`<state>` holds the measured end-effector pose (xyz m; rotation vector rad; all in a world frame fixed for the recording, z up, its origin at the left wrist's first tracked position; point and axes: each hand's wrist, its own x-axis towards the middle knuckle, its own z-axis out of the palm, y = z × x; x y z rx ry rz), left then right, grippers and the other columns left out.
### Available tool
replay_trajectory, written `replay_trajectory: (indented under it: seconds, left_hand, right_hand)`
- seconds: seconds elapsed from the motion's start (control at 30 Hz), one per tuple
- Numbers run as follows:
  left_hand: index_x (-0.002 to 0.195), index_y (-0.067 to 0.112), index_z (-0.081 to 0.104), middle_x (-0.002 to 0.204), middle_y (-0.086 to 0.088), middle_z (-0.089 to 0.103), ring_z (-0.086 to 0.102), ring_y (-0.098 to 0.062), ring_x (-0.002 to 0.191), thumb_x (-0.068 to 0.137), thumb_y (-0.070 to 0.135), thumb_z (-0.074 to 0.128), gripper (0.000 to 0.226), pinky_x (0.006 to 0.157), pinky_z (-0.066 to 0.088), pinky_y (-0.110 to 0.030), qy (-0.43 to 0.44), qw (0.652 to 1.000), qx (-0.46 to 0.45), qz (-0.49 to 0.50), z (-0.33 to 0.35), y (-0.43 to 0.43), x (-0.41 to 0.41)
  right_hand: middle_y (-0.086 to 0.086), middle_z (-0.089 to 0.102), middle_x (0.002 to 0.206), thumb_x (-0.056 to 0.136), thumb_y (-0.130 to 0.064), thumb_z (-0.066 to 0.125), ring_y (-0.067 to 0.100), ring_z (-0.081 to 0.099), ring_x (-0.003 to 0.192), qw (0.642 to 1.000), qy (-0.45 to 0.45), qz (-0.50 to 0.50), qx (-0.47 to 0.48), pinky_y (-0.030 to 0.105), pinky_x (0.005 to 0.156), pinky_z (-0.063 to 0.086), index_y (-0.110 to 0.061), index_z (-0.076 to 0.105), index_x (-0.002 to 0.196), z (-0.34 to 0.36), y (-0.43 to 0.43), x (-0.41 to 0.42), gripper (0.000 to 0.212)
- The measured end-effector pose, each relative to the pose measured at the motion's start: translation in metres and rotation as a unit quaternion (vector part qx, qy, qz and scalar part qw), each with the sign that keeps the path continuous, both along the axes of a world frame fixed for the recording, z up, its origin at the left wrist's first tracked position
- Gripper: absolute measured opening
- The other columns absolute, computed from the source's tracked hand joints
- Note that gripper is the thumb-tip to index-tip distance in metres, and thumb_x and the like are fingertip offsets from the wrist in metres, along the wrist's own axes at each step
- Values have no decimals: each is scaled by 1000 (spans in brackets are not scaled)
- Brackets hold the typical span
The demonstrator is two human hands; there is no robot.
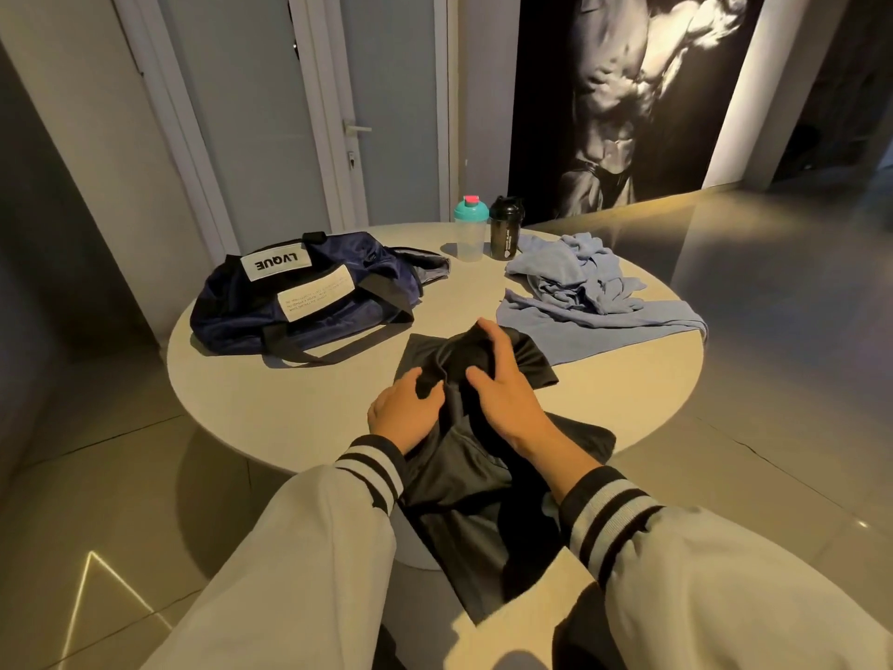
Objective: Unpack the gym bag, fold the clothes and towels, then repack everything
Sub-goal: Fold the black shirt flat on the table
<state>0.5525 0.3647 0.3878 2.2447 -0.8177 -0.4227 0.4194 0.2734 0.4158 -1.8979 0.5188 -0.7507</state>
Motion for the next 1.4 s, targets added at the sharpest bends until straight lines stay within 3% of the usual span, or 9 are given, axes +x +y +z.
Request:
replay_trajectory:
  seconds: [0.17, 0.3, 0.43, 0.6, 0.73, 0.93, 1.07, 1.2, 1.4]
  left_hand:
    - [140, 18, 53, 135, -7, 61, 57, -24, 122, 102, 14, 48, 39, 110, 44, -41, 99, 990, -95, -45, 8, -10, -13]
    - [118, 20, 70, 116, -6, 70, 65, -22, 105, 102, 23, 50, 26, 101, 53, -45, 177, 962, -204, 36, 13, -9, -16]
    - [125, 20, 69, 119, -3, 70, 65, -18, 112, 101, 31, 58, 28, 104, 52, -42, 275, 920, -278, 10, 22, -15, -17]
    - [134, 25, 58, 127, -1, 64, 61, -20, 118, 106, 33, 46, 32, 107, 48, -42, 285, 926, -245, -35, 34, -24, -13]
    - [130, 23, 59, 124, -5, 65, 62, -22, 113, 107, 28, 45, 28, 104, 51, -43, 228, 941, -249, 2, 37, -30, -4]
    - [131, 8, 63, 129, -12, 65, 59, -31, 121, 104, 27, 49, 36, 110, 45, -48, 132, 950, -245, 139, 38, -19, 24]
    - [122, -2, 65, 123, -20, 66, 59, -39, 118, 103, 20, 49, 33, 105, 46, -47, 93, 953, -244, 152, 43, -12, 35]
    - [136, 12, 58, 127, -4, 59, 56, -27, 120, 99, 18, 56, 37, 102, 42, -35, 95, 980, -154, 79, 45, -14, 32]
    - [152, 29, 38, 157, -10, 37, 38, -37, 140, 91, 37, 59, 65, 116, 34, -49, -14, 987, 148, -65, 18, -18, 38]
  right_hand:
    - [15, 53, 96, 103, -25, 45, 25, 54, 87, 972, -13, -89, 217, 38, 81, 46, -13, 45, 112, 0, 8, 14, 15]
    - [20, 66, 83, 100, -15, 40, 26, 64, 76, 927, -16, -96, 363, 27, 72, 54, -2, 62, 85, 7, 4, 19, 29]
    - [13, 68, 109, 99, -8, 50, 30, 66, 98, 961, 62, -53, 263, 46, 91, 58, -17, 63, 109, 8, 1, 22, 19]
    - [8, 65, 119, 97, -2, 48, 25, 65, 100, 977, 92, -23, 189, 35, 80, 58, -30, 50, 136, 20, 0, 32, 49]
    - [9, 59, 137, 95, 6, 44, 27, 58, 118, 988, 121, -34, 90, 35, 95, 52, -20, 48, 146, 33, -3, 43, 57]
    - [14, 59, 137, 92, 14, 41, 32, 57, 121, 977, 161, -141, -21, 38, 104, 47, -9, 69, 126, 63, -30, 53, 49]
    - [11, 29, 158, 94, 9, 50, 31, 33, 144, 965, 139, -181, -132, 34, 118, 26, -7, 36, 153, 71, -37, 64, 62]
    - [7, -1, 168, 95, 2, 54, 26, 6, 154, 963, 198, -97, -157, 33, 122, 13, -10, 17, 158, 60, -26, 82, 74]
    - [24, 23, 152, 93, -43, 59, 47, 21, 141, 890, 425, -118, -116, 53, 113, 30, -24, 29, 150, 20, -34, 59, 68]
